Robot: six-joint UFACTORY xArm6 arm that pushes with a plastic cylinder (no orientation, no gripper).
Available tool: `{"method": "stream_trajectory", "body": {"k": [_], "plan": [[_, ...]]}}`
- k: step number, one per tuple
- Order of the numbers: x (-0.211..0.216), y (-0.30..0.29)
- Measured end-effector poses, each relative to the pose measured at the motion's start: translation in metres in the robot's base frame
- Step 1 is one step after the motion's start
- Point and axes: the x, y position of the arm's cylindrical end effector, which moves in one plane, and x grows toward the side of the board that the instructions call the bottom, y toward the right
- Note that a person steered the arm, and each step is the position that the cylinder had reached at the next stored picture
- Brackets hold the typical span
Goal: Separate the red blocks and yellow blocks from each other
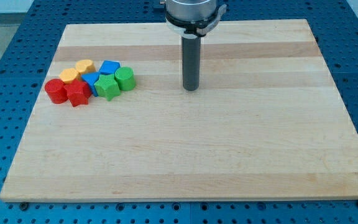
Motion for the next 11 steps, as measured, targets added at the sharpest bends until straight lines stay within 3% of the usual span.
{"method": "stream_trajectory", "body": {"k": [3, 4, 6, 7, 11], "plan": [[0.004, -0.007], [0.037, -0.031], [0.093, -0.156], [0.091, -0.244], [0.054, -0.311]]}}
